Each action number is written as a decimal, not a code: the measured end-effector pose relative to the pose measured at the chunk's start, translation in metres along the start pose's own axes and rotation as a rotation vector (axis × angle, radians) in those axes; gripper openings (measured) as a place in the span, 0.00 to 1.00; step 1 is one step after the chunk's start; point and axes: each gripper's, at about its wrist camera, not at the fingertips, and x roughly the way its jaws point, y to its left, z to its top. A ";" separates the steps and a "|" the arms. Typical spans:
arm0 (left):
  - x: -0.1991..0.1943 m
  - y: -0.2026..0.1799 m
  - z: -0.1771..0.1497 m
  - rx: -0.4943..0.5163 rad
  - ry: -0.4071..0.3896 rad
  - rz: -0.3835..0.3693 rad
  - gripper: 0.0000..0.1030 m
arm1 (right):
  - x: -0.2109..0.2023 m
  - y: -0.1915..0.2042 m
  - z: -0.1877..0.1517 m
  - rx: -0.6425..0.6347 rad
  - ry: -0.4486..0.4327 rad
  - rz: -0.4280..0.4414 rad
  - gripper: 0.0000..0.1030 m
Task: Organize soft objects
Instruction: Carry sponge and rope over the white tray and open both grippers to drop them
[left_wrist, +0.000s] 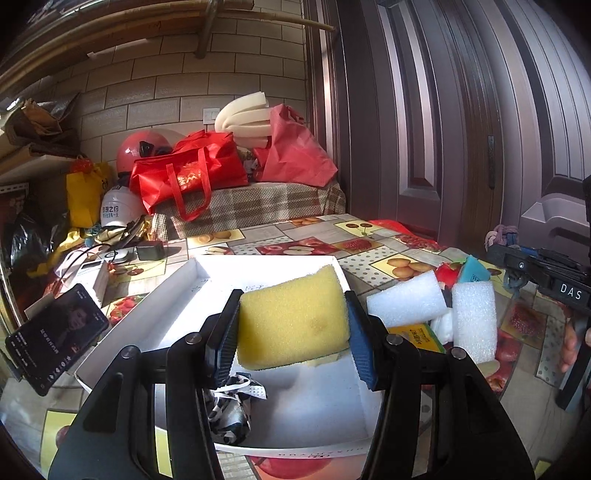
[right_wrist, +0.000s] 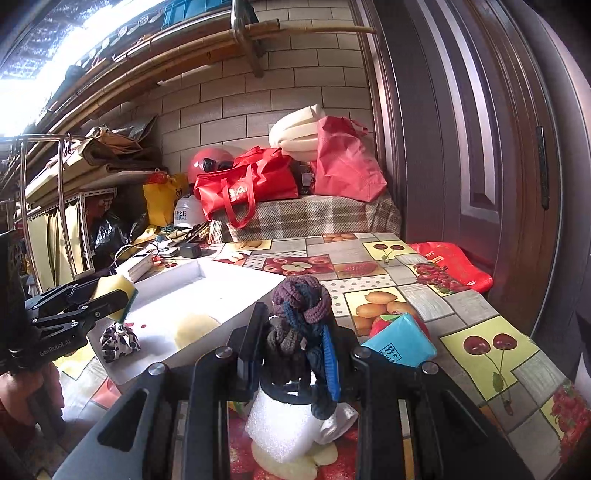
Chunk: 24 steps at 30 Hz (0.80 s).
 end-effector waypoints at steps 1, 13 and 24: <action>0.001 0.006 0.000 -0.007 0.000 0.016 0.51 | 0.002 0.004 0.000 -0.009 0.002 0.011 0.26; 0.017 0.066 0.000 -0.075 -0.001 0.182 0.51 | 0.030 0.045 -0.001 -0.052 0.050 0.130 0.26; 0.046 0.089 0.006 -0.113 0.032 0.209 0.51 | 0.067 0.107 -0.004 -0.131 0.087 0.243 0.26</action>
